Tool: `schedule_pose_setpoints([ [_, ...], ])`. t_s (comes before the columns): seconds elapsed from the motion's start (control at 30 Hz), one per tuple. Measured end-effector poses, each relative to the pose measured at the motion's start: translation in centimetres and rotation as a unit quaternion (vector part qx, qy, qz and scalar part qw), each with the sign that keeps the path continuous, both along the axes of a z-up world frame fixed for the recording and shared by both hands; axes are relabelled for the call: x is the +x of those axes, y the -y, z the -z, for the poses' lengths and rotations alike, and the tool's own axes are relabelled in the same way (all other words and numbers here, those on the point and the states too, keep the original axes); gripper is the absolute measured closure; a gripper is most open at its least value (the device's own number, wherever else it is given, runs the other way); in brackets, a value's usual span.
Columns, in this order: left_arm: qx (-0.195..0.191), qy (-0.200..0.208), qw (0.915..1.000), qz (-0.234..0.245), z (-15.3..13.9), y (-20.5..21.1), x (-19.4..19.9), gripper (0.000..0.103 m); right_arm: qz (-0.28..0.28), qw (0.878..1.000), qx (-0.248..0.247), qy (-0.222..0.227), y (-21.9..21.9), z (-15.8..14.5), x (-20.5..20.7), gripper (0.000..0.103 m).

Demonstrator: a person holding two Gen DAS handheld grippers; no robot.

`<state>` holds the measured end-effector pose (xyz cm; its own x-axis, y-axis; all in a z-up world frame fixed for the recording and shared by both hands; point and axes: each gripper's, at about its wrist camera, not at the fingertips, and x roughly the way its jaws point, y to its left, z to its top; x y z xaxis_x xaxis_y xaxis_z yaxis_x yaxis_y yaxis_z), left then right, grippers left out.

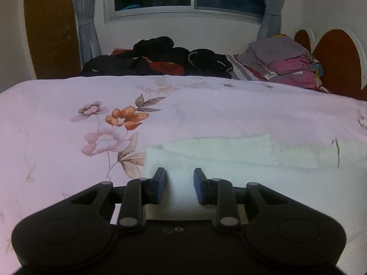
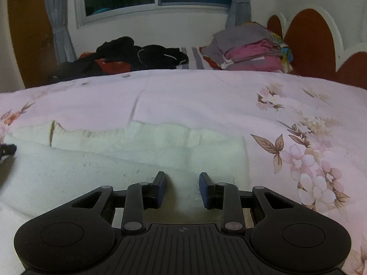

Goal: Fold small clothes
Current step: 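Open both tools and lift them off the folded sweater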

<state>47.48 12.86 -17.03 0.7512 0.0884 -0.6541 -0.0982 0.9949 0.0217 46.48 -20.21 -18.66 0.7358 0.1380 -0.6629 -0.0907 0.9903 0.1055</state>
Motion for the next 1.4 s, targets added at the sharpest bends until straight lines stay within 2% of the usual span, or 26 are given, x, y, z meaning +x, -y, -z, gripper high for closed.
schedule_pose_setpoints([
  [0.03, 0.004, 0.005, 1.0, 0.003, -0.1, 0.1, -0.1, 0.074, 0.001, 1.0, -0.002, 0.005, 0.0, -0.1, -0.2, 0.072],
  [0.1, 0.017, -0.004, 0.9998, 0.008, 0.8, 0.2, 0.2, 0.072, 0.006, 1.0, -0.012, -0.012, 0.2, 1.0, 0.2, 0.072],
  [0.13, 0.016, 0.002, 0.9998, 0.009, 0.9, 0.1, 0.1, 0.072, 0.009, 1.0, -0.002, -0.007, 0.5, 1.2, 0.1, 0.071],
  [0.27, 0.023, -0.015, 0.9996, 0.005, 0.2, 0.4, 0.2, 0.072, 0.012, 1.0, -0.006, -0.019, 0.5, 0.5, 0.2, 0.071],
  [0.37, 0.023, -0.02, 0.9995, 0.002, -0.4, 0.7, -0.6, 0.071, 0.02, 1.0, 0.016, -0.01, 0.8, -0.6, -0.9, 0.071],
  [0.63, 0.014, -0.009, 0.9994, 0.03, -2.0, 2.5, -4.5, 0.058, 0.022, 1.0, 0.015, -0.011, 1.0, -1.3, -3.2, 0.07],
  [0.77, 0.008, -0.023, 0.9989, 0.041, -1.7, 3.5, -5.7, 0.054, 0.016, 1.0, 0.003, -0.016, 1.0, -0.9, -4.1, 0.07],
  [0.87, 0.008, -0.043, 0.9983, 0.038, -0.5, 3.7, -6.2, 0.048, 0.019, 0.999, -0.021, -0.026, 1.0, 0.0, -4.3, 0.07],
  [0.9, 0.014, -0.039, 0.9983, 0.04, 0.0, 3.8, -6.5, 0.046, 0.02, 0.999, -0.031, -0.034, 1.2, 0.5, -4.3, 0.066],
  [0.93, 0.02, -0.031, 0.9984, 0.042, 0.1, 3.8, -6.7, 0.045, 0.028, 0.999, -0.032, -0.034, 1.6, 0.7, -4.3, 0.052],
  [0.97, 0.022, -0.031, 0.9984, 0.041, 0.1, 3.8, -6.9, 0.045, 0.043, 0.998, -0.028, -0.041, 2.1, 0.6, -4.3, 0.045],
  [1.03, 0.022, -0.035, 0.9985, 0.035, -0.2, 3.8, -7.1, 0.045, 0.052, 0.998, 0.003, -0.036, 3.1, 0.0, -5.0, 0.045],
  [1.1, 0.029, -0.033, 0.9984, 0.035, -0.2, 4.0, -7.5, 0.045, 0.038, 0.998, -0.034, -0.038, 2.7, 0.6, -5.4, 0.045],
  [1.13, 0.037, -0.03, 0.9982, 0.038, 0.0, 4.2, -7.6, 0.045, 0.032, 0.998, -0.036, -0.037, 2.7, 1.1, -5.6, 0.045],
  [1.23, 0.036, -0.036, 0.9983, 0.029, -0.3, 4.3, -7.7, 0.045, 0.04, 0.998, -0.016, -0.048, 3.4, 0.8, -5.3, 0.045],
  [1.4, 0.039, -0.037, 0.9981, 0.029, -1.4, 4.5, -9.6, 0.046, 0.024, 0.999, -0.022, -0.028, 3.7, -0.7, -6.9, 0.045],
])
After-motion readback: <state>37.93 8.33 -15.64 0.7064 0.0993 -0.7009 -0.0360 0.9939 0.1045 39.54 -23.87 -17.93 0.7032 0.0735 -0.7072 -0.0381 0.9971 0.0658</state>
